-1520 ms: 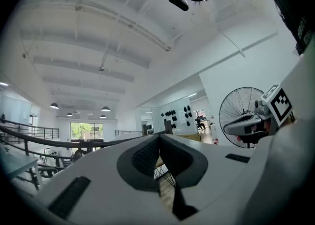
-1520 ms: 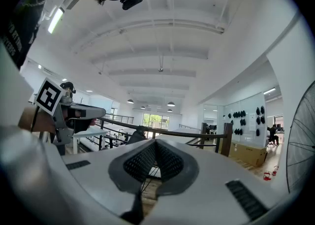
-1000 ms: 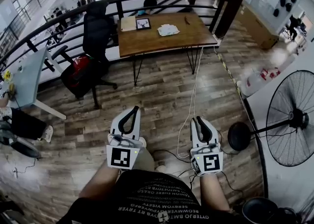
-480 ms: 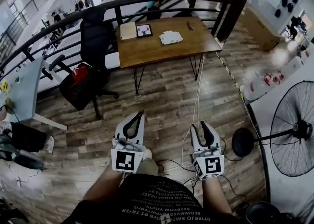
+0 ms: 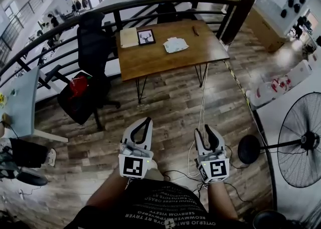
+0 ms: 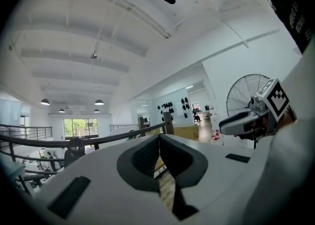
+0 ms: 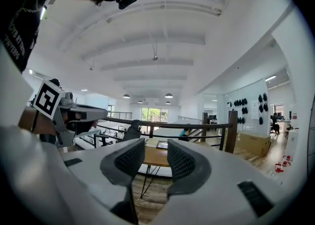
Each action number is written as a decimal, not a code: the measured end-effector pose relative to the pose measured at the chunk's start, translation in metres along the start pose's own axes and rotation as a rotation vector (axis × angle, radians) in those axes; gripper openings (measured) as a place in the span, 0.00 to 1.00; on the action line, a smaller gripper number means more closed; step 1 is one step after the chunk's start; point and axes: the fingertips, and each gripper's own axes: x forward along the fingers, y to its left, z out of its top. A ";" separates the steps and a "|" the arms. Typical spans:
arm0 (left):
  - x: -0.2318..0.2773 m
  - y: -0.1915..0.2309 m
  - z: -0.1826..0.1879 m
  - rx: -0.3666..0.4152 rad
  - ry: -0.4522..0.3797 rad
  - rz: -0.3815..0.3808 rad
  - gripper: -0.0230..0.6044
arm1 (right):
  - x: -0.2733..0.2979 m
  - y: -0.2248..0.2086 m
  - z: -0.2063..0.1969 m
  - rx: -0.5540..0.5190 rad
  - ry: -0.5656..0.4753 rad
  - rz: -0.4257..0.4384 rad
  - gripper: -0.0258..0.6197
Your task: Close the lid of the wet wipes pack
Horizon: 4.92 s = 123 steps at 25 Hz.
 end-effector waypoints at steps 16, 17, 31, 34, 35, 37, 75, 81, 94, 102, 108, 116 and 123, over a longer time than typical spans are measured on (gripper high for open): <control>0.044 0.057 -0.011 -0.021 -0.011 -0.058 0.08 | 0.059 0.005 0.019 -0.023 0.005 -0.069 0.28; 0.046 0.057 -0.012 -0.019 -0.010 -0.060 0.08 | 0.060 0.004 0.018 -0.022 0.004 -0.070 0.29; 0.082 0.059 -0.023 -0.047 0.025 -0.041 0.08 | 0.090 -0.019 0.011 -0.030 0.007 -0.017 0.28; 0.101 0.058 -0.025 -0.055 0.035 -0.036 0.08 | 0.103 -0.034 0.011 -0.020 0.002 -0.010 0.28; 0.108 0.057 -0.025 -0.057 0.037 -0.035 0.08 | 0.107 -0.040 0.010 -0.014 0.004 -0.009 0.28; 0.122 0.057 -0.026 -0.054 0.041 -0.031 0.08 | 0.118 -0.052 0.008 -0.009 0.014 -0.007 0.28; 0.369 0.061 -0.012 -0.070 0.082 0.100 0.08 | 0.284 -0.251 0.006 -0.009 0.055 0.148 0.25; 0.375 0.056 -0.013 -0.072 0.091 0.126 0.08 | 0.284 -0.265 -0.003 0.006 0.070 0.170 0.25; 0.352 0.052 -0.021 -0.064 0.117 0.148 0.08 | 0.276 -0.256 -0.017 0.048 0.074 0.186 0.25; 0.361 0.051 -0.025 -0.046 0.125 0.128 0.08 | 0.282 -0.257 -0.020 0.064 0.077 0.179 0.25; 0.377 0.064 -0.029 -0.060 0.124 0.128 0.08 | 0.300 -0.264 -0.021 0.062 0.090 0.171 0.25; 0.412 0.091 -0.041 -0.080 0.137 0.131 0.08 | 0.348 -0.273 -0.011 0.047 0.089 0.179 0.25; 0.454 0.129 -0.050 -0.096 0.149 0.132 0.08 | 0.404 -0.277 -0.008 0.041 0.111 0.195 0.25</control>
